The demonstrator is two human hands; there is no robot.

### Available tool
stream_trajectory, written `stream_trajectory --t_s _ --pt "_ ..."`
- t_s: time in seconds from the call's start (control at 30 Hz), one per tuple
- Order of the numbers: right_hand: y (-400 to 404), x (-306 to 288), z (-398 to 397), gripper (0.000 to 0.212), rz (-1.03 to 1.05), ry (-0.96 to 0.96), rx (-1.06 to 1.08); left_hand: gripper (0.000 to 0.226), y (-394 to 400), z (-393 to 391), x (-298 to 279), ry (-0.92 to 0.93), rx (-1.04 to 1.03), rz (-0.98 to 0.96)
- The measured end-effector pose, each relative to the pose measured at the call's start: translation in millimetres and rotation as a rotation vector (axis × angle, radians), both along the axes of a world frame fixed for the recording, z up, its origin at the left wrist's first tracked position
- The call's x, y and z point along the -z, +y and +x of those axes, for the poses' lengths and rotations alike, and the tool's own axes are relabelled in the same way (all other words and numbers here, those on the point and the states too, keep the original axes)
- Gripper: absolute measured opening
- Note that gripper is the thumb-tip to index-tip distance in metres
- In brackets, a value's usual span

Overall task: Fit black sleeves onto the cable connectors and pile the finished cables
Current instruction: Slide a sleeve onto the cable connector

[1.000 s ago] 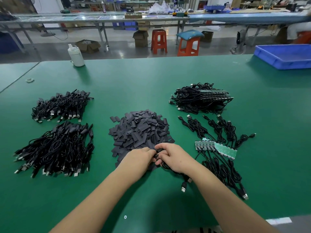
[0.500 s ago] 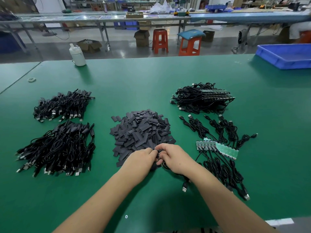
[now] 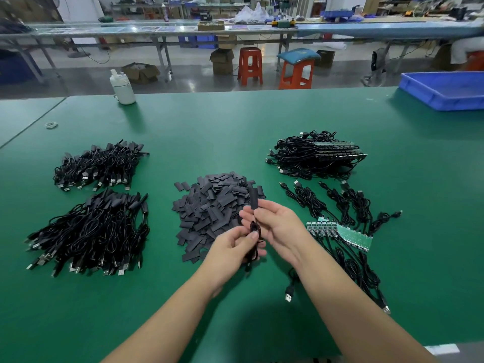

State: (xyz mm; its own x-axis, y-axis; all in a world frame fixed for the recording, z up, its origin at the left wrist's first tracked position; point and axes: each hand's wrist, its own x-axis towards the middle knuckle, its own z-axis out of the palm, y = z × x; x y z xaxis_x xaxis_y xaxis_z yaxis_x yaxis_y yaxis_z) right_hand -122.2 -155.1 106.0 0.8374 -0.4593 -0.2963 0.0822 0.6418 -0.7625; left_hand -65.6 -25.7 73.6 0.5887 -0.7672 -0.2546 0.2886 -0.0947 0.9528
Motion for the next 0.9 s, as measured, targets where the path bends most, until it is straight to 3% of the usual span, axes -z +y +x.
stream_trajectory --t_s 0.1,0.2,0.37,0.47,0.6,0.73,0.9 --pt "-0.7 1.4 5.2 0.018 -0.079 0.023 0.024 0.011 -1.9 1.4 -2.4 -0.003 -0.075 0.005" --pt "-10.4 7.5 5.0 0.020 -0.511 0.220 -0.013 0.007 5.3 19.2 -5.2 -0.143 -0.123 0.088" --pt "-57.0 25.2 -15.6 0.028 -1.387 0.689 -0.038 0.017 47.0 86.3 -14.3 -0.877 -0.208 0.645" --pt "-89.9 40.3 -31.8 0.037 -1.721 0.904 -0.083 0.026 76.6 130.7 -15.9 -1.100 -0.278 1.012" --pt "-114.5 53.8 -48.3 0.047 -1.751 1.104 -0.197 0.035 116.8 175.5 -6.5 -1.094 -0.274 1.364" --pt "-121.4 59.8 -54.8 0.047 -1.681 1.114 -0.245 0.033 132.1 182.4 9.1 -1.073 -0.378 1.335" --pt "-128.3 58.3 -58.3 0.040 -1.678 1.197 -0.124 0.040 129.8 171.6 27.3 -1.408 -0.417 1.247"
